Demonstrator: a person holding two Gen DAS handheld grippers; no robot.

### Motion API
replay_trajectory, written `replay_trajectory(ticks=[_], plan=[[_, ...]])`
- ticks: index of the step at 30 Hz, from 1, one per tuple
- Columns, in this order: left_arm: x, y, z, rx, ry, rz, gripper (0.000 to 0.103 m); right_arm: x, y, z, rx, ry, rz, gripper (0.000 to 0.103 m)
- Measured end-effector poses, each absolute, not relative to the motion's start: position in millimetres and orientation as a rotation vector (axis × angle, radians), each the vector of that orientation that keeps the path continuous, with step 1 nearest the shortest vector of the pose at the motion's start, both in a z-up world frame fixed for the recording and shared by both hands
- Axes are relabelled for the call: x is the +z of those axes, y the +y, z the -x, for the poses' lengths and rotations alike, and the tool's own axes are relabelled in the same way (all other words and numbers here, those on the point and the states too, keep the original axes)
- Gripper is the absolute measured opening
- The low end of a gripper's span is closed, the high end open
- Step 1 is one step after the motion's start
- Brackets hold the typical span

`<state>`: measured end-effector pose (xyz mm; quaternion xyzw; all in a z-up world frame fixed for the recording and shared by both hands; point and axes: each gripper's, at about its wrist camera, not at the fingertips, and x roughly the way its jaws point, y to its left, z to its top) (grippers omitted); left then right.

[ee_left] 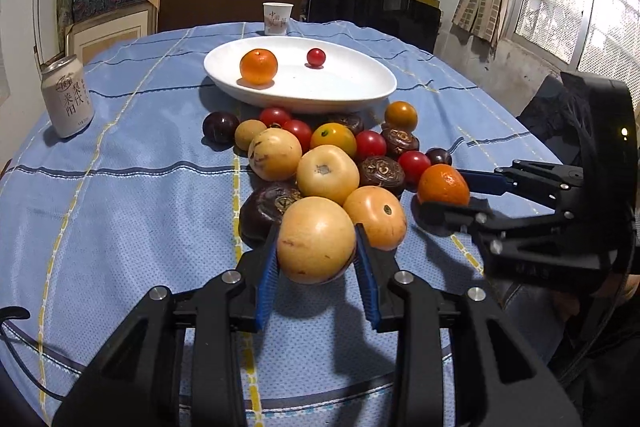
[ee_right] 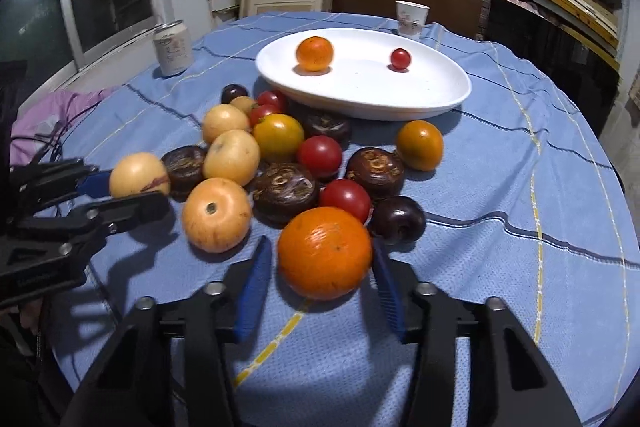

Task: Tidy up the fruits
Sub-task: 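Grasp a pale yellow fruit with the left tool while the right tool grasps an orange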

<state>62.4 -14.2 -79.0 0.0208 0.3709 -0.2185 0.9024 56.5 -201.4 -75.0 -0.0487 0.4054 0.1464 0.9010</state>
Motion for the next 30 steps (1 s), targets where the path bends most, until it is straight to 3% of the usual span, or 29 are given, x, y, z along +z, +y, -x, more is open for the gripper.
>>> replay_trajectory(ticks=[30], plan=[[-70.2, -10.2, -69.5, -0.424, 0.810, -0.029, 0.034, -65.1, -217.7, -48.7, 0.314, 0.810, 0.013, 0.046]])
